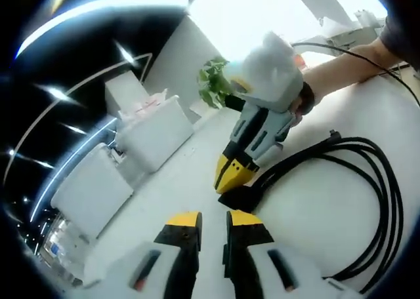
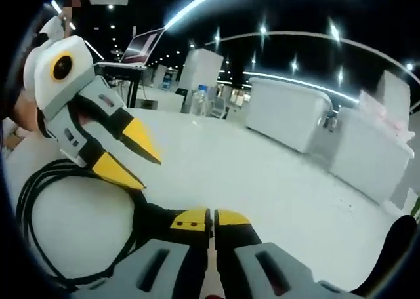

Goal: Coil the Type-C to USB data cable on the desktop and secure it with Velcro straps.

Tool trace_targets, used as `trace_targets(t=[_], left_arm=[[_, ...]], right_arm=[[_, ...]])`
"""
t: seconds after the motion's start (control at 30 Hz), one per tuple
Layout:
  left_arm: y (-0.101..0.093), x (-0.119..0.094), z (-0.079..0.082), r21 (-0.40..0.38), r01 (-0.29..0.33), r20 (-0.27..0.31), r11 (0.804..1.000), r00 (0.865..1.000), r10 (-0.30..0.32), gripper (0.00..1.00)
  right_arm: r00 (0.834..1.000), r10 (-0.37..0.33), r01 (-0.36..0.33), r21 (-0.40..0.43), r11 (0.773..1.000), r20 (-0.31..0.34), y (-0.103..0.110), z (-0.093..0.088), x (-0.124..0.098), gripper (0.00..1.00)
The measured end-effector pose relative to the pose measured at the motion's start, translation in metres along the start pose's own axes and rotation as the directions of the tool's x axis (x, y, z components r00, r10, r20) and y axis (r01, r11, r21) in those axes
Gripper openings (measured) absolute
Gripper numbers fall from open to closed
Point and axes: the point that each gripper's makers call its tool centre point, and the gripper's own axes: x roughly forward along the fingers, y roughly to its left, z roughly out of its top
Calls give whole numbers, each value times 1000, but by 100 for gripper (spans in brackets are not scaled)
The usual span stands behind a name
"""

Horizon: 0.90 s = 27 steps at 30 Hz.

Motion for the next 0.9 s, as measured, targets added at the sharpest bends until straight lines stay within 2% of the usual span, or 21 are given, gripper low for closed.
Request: trace_targets(t=[0.13, 0.17, 0.2, 0.23, 0.27, 0.33, 0.37, 0.4, 0.43, 0.47, 0.5, 0.57, 0.63, 0.67, 0.73, 0.77, 0.87, 0.9], left_arm=[[0, 0, 0, 1, -1, 0, 1000, 1000, 1, 16], [1, 0, 0, 3, -2, 0, 1000, 1000, 2, 16], [1, 0, -1, 7, -5, -1, 1000, 1000, 5, 16], [2, 0, -1, 11, -8, -2, 1000, 1000, 8, 16], [3, 0, 0, 12, -10, -1, 1000, 1000, 10, 16], [4, 0, 0, 5, -15, 2, 1000, 1000, 15, 16], [5, -1, 0, -6, -16, 5, 1000, 1000, 16, 16], [6, -1, 1, -16, -16, 7, 1000, 1000, 16, 16], [7, -1, 1, -26, -16, 11, 1000, 1000, 16, 16], [9, -2, 3, -47, -16, 21, 999, 1000, 17, 16], [11, -3, 4, -59, -20, 29, 998, 999, 22, 16], [19, -6, 9, -90, -39, 60, 995, 997, 45, 16], [28, -10, 14, -134, -61, 96, 989, 993, 74, 16], [33, -12, 17, -165, -73, 117, 984, 989, 93, 16], [44, -18, 24, -237, -83, 172, 968, 977, 126, 16], [51, -22, 30, -303, -83, 211, 949, 965, 152, 17], [63, -30, 37, -414, -69, 271, 908, 943, 195, 19], [64, -31, 38, -419, -68, 273, 905, 942, 197, 19]], right_arm=[[1000, -17, 17, -33, 999, 1, -4, 1, -3, 3], [1000, -6, 7, -42, 999, 26, -4, 6, -6, 3], [996, 18, -22, 45, 999, 86, 0, 16, -9, 2], [994, 45, -57, 110, 992, 104, 5, 20, -11, 1], [990, 84, -98, 130, 987, 110, 11, 23, -12, 1], [985, 168, -171, 97, 980, 43, 25, 15, -10, 1], [975, 223, -223, 60, 973, 9, 34, 10, -9, 1], [974, 226, -225, 24, 974, -16, 36, 7, -6, 1], [977, 212, -212, 45, 976, 11, 35, 11, -5, 1], [965, 262, -261, 26, 965, -19, 40, 11, -4, 1], [957, 287, -289, -32, 957, -44, 42, 11, -4, 1], [947, 312, -320, -129, 939, -75, 44, 13, -3, 1], [931, 354, -365, -170, 916, -90, 50, 14, -5, 1], [923, 371, -384, -187, 904, -102, 52, 14, -5, 1], [913, 390, -406, -183, 895, -118, 54, 12, -8, 1], [904, 407, -425, -173, 889, -127, 55, 9, -9, 1], [910, 403, -415, -181, 892, -102, 55, 9, -9, 1], [916, 394, -402, -165, 901, -81, 54, 10, -8, 1]])
